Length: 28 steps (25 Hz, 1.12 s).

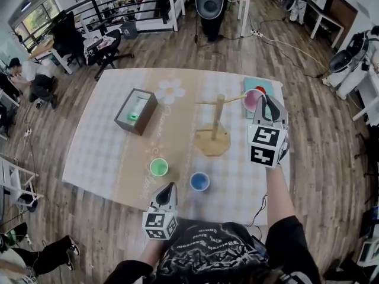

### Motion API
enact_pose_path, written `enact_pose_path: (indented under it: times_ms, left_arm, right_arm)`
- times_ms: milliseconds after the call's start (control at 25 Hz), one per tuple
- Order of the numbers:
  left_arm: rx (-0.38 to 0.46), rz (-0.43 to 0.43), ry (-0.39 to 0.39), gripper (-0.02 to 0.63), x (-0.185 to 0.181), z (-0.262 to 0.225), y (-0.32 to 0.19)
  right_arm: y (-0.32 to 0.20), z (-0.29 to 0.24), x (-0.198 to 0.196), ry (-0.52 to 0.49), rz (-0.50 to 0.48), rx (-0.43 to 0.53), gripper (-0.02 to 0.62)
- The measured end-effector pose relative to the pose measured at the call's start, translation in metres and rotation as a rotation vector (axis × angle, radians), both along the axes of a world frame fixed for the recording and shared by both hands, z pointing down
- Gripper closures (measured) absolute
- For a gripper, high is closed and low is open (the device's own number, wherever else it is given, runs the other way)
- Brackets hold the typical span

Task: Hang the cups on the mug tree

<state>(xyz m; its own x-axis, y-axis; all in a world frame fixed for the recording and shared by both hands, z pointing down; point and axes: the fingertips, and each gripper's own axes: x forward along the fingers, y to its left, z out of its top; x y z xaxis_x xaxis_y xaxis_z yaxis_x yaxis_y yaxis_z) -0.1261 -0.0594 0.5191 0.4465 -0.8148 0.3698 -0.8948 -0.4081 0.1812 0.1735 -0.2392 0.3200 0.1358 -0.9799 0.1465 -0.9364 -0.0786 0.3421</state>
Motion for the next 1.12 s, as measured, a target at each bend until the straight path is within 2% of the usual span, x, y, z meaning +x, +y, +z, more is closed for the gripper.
enact_pose_path:
  times_ms: [360, 560, 1120]
  left_arm:
    - [-0.004, -0.003, -0.001, 0.586, -0.002, 0.004, -0.002]
    - [0.002, 0.007, -0.008, 0.586, 0.001, 0.003, 0.0]
    - [0.005, 0.008, -0.014, 0.586, -0.001, 0.002, 0.002]
  right_arm:
    - [0.003, -0.002, -0.013, 0.087, 0.009, 0.025, 0.563]
    - [0.01, -0.004, -0.021, 0.143, 0.051, 0.058, 0.561]
    - [0.021, -0.002, -0.049, 0.143, 0.112, 0.107, 0.557]
